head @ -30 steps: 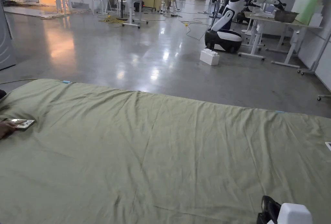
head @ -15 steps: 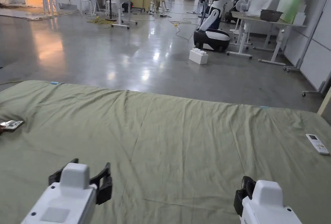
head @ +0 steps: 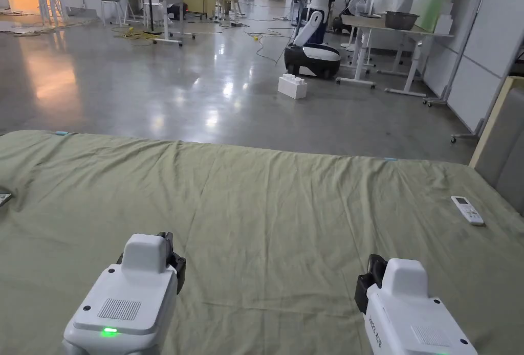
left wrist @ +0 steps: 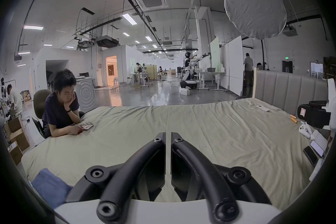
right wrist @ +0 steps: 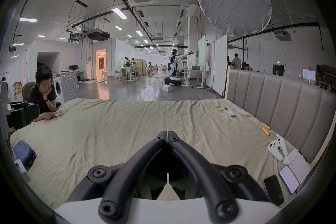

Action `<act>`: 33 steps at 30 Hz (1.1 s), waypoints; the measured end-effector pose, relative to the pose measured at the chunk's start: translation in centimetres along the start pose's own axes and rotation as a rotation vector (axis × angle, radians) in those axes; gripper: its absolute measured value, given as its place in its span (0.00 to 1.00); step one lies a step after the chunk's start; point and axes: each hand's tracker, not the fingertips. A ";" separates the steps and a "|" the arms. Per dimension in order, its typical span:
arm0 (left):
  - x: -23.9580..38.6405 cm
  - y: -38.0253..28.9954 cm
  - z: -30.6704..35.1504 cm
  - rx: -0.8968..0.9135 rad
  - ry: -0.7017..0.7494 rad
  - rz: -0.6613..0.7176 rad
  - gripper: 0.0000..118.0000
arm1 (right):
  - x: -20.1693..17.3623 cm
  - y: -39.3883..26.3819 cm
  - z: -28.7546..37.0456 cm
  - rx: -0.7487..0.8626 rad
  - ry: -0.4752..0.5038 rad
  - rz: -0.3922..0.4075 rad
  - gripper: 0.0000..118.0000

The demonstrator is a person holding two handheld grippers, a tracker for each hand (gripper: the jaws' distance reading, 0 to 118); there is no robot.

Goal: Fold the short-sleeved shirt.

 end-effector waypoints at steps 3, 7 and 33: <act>0.2 0.0 0.0 -0.008 0.009 0.007 0.03 | 0.2 -0.1 0.1 0.003 0.002 0.005 0.01; 0.2 0.0 0.0 -0.004 0.014 0.024 0.03 | 0.2 -0.4 0.3 0.010 0.008 0.007 0.00; 0.1 -0.7 0.2 0.006 0.032 0.007 0.61 | 1.0 -1.8 -1.1 0.002 -0.002 -0.048 0.68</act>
